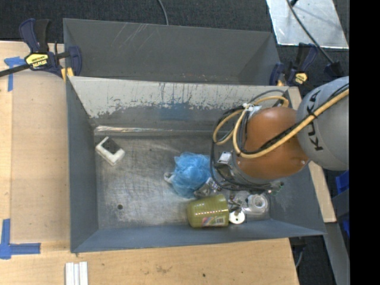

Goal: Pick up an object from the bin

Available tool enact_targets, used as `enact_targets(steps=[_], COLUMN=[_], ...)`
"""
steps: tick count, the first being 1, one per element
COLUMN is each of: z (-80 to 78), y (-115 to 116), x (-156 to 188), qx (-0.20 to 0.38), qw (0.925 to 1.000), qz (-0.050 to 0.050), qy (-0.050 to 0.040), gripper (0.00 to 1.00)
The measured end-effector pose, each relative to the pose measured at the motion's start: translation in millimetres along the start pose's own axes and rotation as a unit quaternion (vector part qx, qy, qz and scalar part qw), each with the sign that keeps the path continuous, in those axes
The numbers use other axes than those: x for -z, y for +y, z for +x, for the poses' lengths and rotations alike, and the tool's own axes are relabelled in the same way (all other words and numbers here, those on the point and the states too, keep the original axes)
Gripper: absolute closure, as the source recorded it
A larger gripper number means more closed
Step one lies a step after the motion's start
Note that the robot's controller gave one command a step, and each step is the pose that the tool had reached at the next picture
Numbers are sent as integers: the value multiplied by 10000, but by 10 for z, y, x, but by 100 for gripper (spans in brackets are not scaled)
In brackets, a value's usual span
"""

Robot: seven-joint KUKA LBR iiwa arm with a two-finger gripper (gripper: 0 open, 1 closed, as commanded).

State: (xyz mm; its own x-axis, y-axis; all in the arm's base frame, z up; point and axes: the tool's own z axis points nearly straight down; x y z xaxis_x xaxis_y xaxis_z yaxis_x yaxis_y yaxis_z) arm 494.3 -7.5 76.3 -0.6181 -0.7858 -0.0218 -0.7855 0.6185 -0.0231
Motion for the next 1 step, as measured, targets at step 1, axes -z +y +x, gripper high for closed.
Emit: enact_targets(steps=[1], z=[0], y=[0], x=[0], qx=[1], qw=[10000], qz=[1], qy=[0], gripper=[100])
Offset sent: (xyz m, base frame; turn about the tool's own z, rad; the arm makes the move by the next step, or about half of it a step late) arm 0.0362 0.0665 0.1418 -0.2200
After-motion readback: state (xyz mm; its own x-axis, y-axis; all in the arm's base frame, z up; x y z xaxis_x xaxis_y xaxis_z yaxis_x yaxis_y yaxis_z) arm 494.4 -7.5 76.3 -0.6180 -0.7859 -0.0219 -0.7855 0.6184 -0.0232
